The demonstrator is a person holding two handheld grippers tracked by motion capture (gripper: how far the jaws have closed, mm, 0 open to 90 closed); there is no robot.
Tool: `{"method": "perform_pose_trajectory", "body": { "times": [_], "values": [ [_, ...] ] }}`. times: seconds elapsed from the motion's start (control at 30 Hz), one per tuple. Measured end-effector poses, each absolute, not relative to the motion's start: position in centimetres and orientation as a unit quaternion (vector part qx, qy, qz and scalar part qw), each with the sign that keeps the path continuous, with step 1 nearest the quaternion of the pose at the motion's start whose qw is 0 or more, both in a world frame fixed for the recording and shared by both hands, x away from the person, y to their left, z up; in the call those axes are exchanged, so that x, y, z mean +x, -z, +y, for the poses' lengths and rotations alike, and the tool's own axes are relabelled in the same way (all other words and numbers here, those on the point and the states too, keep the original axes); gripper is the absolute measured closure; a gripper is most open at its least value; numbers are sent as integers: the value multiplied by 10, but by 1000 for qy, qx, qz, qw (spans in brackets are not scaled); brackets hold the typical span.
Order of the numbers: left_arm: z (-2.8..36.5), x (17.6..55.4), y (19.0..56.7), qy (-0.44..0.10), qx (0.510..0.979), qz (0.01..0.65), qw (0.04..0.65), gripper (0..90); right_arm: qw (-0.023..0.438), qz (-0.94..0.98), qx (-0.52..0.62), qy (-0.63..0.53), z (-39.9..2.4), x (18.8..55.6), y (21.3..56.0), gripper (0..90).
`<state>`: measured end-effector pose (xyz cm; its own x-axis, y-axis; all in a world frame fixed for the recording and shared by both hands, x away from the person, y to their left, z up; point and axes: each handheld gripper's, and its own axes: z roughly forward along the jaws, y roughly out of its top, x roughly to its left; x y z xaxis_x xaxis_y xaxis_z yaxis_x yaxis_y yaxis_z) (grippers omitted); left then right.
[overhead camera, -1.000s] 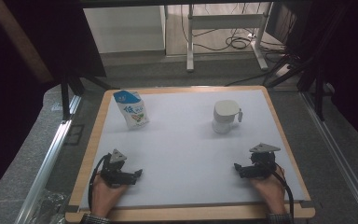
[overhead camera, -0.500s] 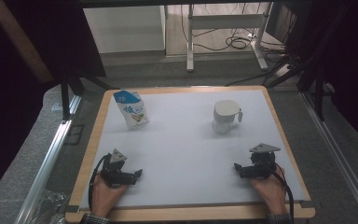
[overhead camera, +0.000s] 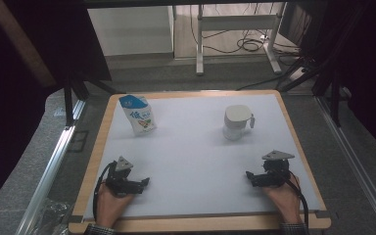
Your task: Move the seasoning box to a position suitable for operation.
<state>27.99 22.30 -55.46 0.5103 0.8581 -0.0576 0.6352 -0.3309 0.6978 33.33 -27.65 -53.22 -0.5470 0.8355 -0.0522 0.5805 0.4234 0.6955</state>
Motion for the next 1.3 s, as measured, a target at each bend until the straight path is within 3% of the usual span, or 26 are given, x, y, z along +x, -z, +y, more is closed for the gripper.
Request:
{"method": "perform_pose_trajectory", "body": {
  "times": [0.23,1.3],
  "values": [
    [223,280,555,-163,800,467,340,45,203,817,428,-330,-277,331,527,106],
    [223,280,554,-163,801,465,339,45,187,805,412,-383,-279,372,487,176]
  ]
}}
